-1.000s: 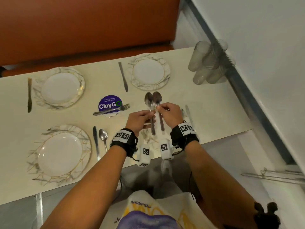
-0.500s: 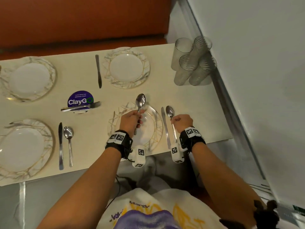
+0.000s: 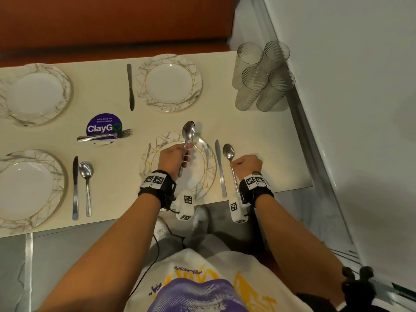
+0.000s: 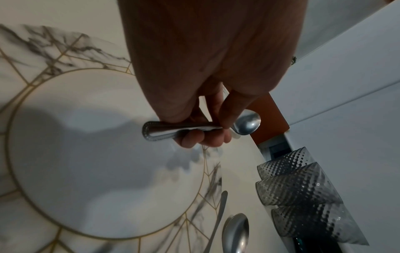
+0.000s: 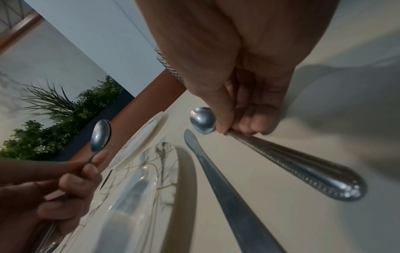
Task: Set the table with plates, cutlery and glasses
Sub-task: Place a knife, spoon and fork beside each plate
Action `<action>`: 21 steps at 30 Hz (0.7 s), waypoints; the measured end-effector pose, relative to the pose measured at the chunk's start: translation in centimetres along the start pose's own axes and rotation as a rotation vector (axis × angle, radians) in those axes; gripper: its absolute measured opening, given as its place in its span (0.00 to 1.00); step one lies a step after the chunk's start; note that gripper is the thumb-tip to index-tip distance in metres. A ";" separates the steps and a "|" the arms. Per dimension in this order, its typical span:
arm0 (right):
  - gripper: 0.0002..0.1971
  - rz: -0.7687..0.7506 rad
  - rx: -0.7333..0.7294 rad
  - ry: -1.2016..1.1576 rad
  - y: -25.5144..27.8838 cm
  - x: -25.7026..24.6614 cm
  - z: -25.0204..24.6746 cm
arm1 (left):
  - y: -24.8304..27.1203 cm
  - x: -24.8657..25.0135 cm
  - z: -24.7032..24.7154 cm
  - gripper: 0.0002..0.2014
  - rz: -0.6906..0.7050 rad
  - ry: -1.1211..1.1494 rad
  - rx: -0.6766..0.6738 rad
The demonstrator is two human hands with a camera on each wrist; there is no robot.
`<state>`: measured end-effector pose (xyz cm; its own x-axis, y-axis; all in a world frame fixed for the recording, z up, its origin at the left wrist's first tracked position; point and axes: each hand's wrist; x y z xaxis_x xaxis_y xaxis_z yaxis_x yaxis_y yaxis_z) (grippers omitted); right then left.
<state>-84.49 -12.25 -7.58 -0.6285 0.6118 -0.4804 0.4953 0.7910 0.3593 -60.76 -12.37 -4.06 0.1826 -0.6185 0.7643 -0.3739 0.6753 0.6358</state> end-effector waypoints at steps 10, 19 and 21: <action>0.06 -0.015 0.009 0.014 0.4 0.0 -0.1 | 0.6 -0.1 -0.5 0.09 -0.002 0.026 0.004; 0.06 -0.123 0.092 -0.076 1.1 -1.5 -1.3 | -0.1 -0.3 -1.4 0.13 0.047 -0.038 -0.032; 0.04 -0.174 0.105 -0.179 1.2 -3.0 -1.4 | 0.2 0.3 -1.5 0.13 0.070 -0.032 -0.051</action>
<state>-82.83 -13.13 -4.63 -0.5980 0.4473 -0.6651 0.4544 0.8728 0.1784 -59.46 -11.84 -3.50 0.1281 -0.5813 0.8035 -0.3376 0.7363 0.5865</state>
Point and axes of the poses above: each hand's wrist, its own y-axis away from the middle knuckle, its own z-axis out of the palm, x = y × z, and after that the axes turned 13 degrees about x, right-handed
